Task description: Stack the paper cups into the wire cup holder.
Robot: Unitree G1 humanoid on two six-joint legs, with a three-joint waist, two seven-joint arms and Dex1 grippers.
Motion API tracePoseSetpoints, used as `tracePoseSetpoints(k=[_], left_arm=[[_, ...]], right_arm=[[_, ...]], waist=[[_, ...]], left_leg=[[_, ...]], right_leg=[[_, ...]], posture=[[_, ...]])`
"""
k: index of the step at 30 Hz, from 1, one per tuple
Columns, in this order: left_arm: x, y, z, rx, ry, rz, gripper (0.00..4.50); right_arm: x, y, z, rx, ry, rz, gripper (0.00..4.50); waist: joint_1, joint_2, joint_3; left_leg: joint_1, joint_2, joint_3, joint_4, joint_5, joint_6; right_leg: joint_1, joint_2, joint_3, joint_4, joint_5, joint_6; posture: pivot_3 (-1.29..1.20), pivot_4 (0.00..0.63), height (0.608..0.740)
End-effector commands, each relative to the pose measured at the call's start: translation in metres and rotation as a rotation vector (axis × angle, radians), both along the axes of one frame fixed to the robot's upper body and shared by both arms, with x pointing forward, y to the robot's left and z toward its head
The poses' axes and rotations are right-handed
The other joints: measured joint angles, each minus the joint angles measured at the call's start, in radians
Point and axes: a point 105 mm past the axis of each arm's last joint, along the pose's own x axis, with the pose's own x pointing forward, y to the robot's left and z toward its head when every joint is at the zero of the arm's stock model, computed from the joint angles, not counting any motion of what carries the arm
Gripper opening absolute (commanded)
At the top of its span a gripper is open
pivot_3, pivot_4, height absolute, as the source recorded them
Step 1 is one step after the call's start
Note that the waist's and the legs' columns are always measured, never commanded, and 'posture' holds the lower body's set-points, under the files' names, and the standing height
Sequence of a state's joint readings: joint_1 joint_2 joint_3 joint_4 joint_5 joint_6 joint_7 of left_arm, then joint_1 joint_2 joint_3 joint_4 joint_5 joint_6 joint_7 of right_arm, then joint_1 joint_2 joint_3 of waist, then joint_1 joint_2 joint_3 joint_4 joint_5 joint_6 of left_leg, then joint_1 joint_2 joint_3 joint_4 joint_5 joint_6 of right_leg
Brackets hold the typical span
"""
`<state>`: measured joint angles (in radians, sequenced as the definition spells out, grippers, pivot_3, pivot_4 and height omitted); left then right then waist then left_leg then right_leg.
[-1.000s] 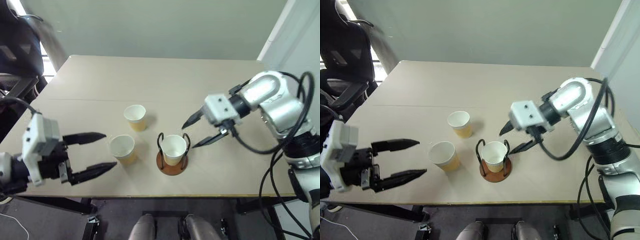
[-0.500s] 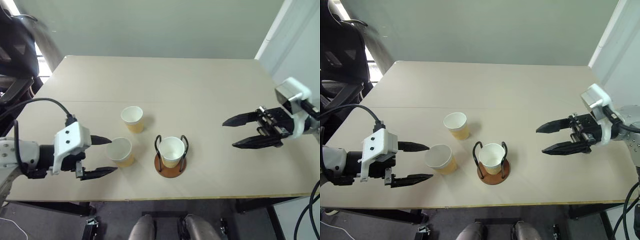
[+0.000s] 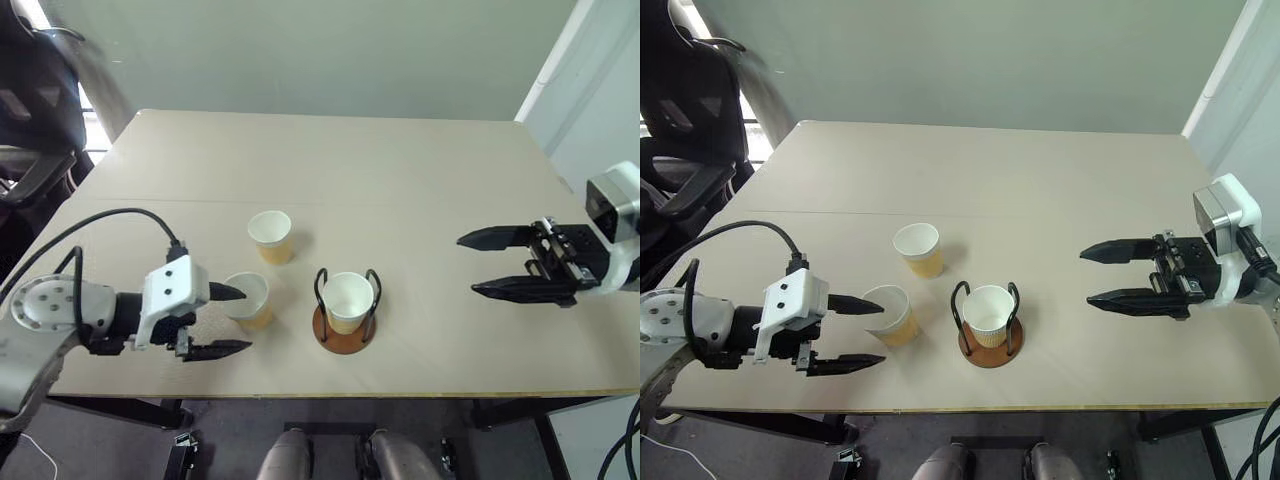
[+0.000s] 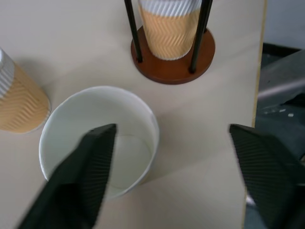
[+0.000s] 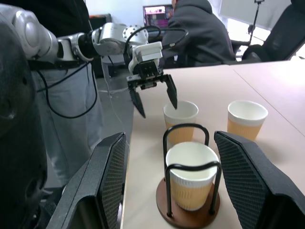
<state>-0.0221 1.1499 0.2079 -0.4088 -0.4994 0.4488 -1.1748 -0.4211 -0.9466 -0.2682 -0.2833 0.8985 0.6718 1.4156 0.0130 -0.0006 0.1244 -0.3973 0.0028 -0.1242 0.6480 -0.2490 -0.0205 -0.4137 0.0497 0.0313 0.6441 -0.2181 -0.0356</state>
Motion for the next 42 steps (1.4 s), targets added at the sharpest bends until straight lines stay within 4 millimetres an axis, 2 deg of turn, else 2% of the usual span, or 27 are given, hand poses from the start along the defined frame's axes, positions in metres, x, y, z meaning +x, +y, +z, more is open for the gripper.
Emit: tracePoseSetpoints(k=[1,7,8,12,16,18,21,24,29,36,42], left_arm=[[0.005,0.002,0.003,0.032,-0.05,-0.014,2.44],[0.011,0.007,0.001,0.071,-0.076,-0.018,0.2],[0.011,0.007,0.002,0.069,-0.076,-0.021,0.04],[0.012,0.002,0.012,0.039,-0.087,-0.044,0.04],[0.015,-0.006,0.037,-0.004,-0.112,-0.085,0.04],[0.017,-0.014,0.058,-0.028,-0.134,-0.128,0.04],[0.025,-0.035,0.107,-0.063,-0.206,-0.258,0.04],[0.028,-0.05,0.132,-0.08,-0.212,-0.353,0.04],[0.037,-0.068,0.143,-0.081,-0.201,-0.474,0.04],[0.046,-0.102,0.144,-0.09,-0.208,-0.652,0.04],[0.046,-0.124,0.146,-0.097,-0.22,-0.767,0.04]], right_arm=[[-0.004,-0.001,0.008,-0.018,-0.065,-0.014,3.01],[-0.003,-0.004,0.002,-0.048,-0.042,-0.02,3.01],[-0.002,-0.005,0.0,-0.058,-0.039,-0.027,3.01],[0.005,-0.009,-0.009,-0.113,-0.005,-0.102,3.01],[0.008,-0.012,-0.015,-0.156,0.006,-0.135,3.01],[0.008,-0.013,-0.016,-0.164,0.001,-0.14,3.01],[0.006,-0.018,-0.018,-0.193,0.001,-0.153,3.01],[0.0,-0.019,-0.016,-0.194,-0.001,-0.143,3.01],[-0.004,-0.027,-0.013,-0.194,-0.011,-0.182,3.01],[-0.013,-0.042,-0.007,-0.208,-0.005,-0.325,3.01],[-0.025,-0.046,-0.007,-0.226,-0.008,-0.394,3.01]], waist=[[0.0,0.0,0.0],[0.0,0.0,0.0],[0.001,0.0,0.0],[0.002,0.0,0.0],[0.004,0.0,0.0],[0.004,0.0,0.0],[0.02,-0.002,0.0],[0.02,0.002,-0.002],[0.017,0.002,-0.001],[0.019,0.002,-0.001],[0.022,0.002,-0.001]], left_leg=[[0.0,0.0,0.0,0.0,0.0,0.0],[-0.001,0.0,0.0,0.0,0.0,0.0],[-0.001,0.0,0.0,0.0,0.0,0.0],[-0.001,0.0,0.0,0.0,0.0,0.001],[-0.001,0.0,0.0,0.0,0.0,0.001],[-0.001,0.0,0.0,0.001,0.001,0.001],[-0.002,0.0,-0.002,0.002,0.002,0.002],[-0.004,-0.002,-0.002,0.005,0.001,0.003],[-0.004,-0.002,0.0,0.005,0.0,0.006],[-0.008,-0.002,0.0,0.016,-0.004,0.013],[-0.012,-0.003,0.0,0.018,-0.006,0.017]], right_leg=[[0.0,0.0,0.0,0.0,0.0,0.0],[0.0,0.0,0.0,0.0,0.0,0.001],[0.0,0.0,0.0,0.0,0.0,0.001],[0.0,0.0,0.0,-0.001,0.001,0.002],[0.0,0.0,0.0,0.0,0.002,0.003],[0.0,0.0,0.0,0.0,0.002,0.003],[0.0,0.0,-0.001,0.0,0.003,0.003],[0.0,-0.002,-0.001,-0.001,0.006,0.006],[0.001,-0.002,0.001,-0.003,0.006,0.009],[0.003,-0.002,0.001,-0.004,0.005,0.017],[0.005,-0.002,0.002,-0.015,0.008,0.023]], posture=[[0.0,0.15,0.74],[0.0,0.15,0.74],[0.0,0.15,0.74],[0.0,0.15,0.74],[0.0,0.15,0.74],[0.0,0.15,0.74],[0.0,0.15,0.74],[0.0,0.15,0.74],[0.0,0.15,0.74],[0.0,0.15,0.74],[0.0,0.15,0.74]])
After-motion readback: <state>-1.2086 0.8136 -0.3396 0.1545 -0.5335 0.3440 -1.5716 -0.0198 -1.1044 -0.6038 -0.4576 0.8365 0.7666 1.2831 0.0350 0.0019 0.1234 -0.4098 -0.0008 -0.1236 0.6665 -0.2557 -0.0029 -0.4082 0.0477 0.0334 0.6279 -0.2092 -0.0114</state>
